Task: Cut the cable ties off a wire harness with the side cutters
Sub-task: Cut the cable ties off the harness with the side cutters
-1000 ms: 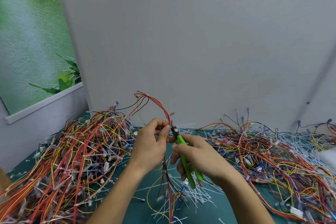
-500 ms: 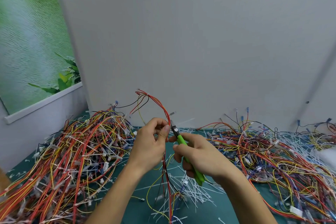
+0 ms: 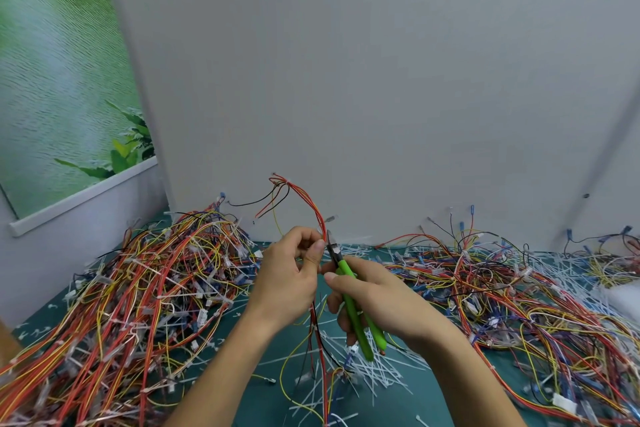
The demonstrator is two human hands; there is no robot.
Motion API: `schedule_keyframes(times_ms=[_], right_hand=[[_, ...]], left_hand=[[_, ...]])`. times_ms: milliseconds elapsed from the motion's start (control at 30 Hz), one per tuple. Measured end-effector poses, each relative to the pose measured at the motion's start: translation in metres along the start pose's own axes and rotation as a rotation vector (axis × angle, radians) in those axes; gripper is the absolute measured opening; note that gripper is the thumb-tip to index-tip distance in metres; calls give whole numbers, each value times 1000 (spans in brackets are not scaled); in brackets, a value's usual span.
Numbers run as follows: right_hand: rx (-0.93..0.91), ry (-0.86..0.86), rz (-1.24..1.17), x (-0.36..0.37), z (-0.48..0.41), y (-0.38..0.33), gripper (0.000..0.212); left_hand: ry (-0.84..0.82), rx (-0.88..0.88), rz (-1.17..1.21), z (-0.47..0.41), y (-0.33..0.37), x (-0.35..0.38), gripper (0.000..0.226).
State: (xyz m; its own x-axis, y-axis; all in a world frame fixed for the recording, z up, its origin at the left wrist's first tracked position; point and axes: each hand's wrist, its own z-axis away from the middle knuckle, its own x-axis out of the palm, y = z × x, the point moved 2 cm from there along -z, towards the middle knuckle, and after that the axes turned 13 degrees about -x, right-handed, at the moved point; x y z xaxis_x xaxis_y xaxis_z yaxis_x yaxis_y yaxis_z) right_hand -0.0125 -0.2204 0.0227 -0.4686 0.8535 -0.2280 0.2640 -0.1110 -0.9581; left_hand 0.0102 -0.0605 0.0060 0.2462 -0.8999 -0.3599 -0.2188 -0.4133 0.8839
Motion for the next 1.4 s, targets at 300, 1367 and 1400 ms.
schedule_keyframes(times_ms=[300, 1367, 1400], right_hand=[[-38, 4, 78, -1, -2, 4, 20], [-48, 72, 176, 8, -3, 2, 13], [-38, 75, 177, 7, -3, 2, 14]], left_hand=[[-59, 19, 19, -1, 1, -1, 7], [31, -58, 141, -5, -6, 2, 11], [38, -54, 141, -4, -5, 3, 12]])
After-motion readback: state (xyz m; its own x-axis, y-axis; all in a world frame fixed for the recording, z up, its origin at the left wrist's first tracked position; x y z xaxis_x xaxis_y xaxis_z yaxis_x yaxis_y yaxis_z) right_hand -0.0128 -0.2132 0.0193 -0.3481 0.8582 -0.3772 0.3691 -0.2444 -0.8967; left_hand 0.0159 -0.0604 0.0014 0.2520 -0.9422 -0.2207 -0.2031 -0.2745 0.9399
